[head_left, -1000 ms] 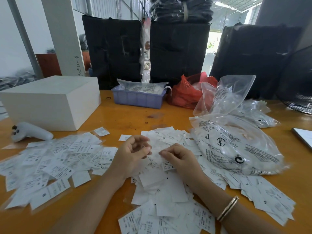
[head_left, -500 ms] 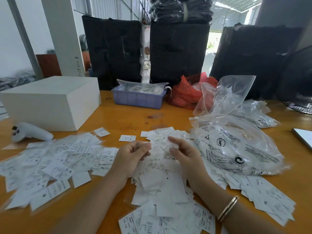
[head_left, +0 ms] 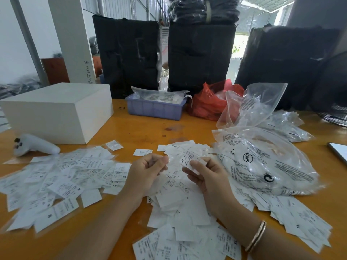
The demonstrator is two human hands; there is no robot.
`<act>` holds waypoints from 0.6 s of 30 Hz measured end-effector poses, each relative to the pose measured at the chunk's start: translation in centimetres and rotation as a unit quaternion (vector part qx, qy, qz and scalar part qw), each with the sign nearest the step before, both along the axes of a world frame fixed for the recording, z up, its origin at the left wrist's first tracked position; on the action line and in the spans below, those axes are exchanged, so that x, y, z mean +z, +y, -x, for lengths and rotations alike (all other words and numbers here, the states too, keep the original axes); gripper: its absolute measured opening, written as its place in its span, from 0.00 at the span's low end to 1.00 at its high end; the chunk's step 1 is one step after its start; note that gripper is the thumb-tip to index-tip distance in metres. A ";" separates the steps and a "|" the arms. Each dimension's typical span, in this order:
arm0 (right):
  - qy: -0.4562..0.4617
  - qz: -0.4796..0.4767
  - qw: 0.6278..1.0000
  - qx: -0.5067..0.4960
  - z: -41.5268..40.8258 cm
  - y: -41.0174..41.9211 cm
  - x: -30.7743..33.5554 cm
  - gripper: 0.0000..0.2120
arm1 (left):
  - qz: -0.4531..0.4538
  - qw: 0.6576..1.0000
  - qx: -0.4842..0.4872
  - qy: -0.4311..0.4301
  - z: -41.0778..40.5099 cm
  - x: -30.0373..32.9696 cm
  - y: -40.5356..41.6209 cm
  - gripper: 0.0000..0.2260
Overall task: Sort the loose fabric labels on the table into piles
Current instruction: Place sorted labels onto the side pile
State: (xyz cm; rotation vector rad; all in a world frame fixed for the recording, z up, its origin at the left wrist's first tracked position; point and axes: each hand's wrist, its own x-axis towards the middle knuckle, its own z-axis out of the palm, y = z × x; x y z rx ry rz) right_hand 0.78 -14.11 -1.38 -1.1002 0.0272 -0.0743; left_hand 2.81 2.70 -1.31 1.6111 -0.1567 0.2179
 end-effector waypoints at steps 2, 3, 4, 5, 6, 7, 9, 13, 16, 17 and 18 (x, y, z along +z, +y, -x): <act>-0.005 0.037 0.999 0.006 0.1 0.2 -0.2 0.08 | -0.015 1.000 0.004 -0.007 0.0 0.0 0.0 0.13; -0.008 0.055 0.998 0.009 0.1 0.3 -0.2 0.07 | -0.023 1.000 0.005 -0.012 0.0 0.0 0.0 0.13; -0.009 0.070 0.997 0.010 0.2 0.3 -0.2 0.06 | -0.027 1.000 0.004 -0.016 0.0 -0.1 0.0 0.12; -0.009 0.086 0.996 0.010 0.2 0.4 -0.3 0.06 | -0.027 0.999 0.002 -0.018 0.1 -0.1 0.0 0.12; -0.008 0.104 0.994 0.008 0.2 0.5 -0.3 0.05 | -0.027 0.999 -0.002 -0.020 0.1 -0.1 0.0 0.12; -0.008 0.122 0.992 0.006 0.2 0.6 -0.3 0.04 | -0.027 0.999 -0.005 -0.022 0.1 -0.1 0.0 0.12; -0.010 0.143 0.990 0.004 0.2 0.6 -0.3 0.03 | -0.028 0.999 -0.012 -0.025 0.2 -0.2 -0.1 0.11; -0.011 0.123 0.992 -0.011 0.2 0.4 -0.2 0.04 | -0.006 0.999 -0.040 -0.017 0.3 0.0 -0.1 0.12; -0.014 0.129 0.992 -0.004 0.2 0.4 -0.2 0.04 | 0.005 0.998 -0.068 0.005 0.4 0.1 -0.3 0.15; -0.017 0.139 0.990 0.002 0.3 0.5 -0.2 0.04 | 0.002 0.998 -0.067 0.012 0.4 0.0 -0.4 0.13; -0.022 0.147 0.989 0.008 0.3 0.6 -0.2 0.04 | -0.004 0.998 -0.060 0.016 0.4 0.0 -0.4 0.10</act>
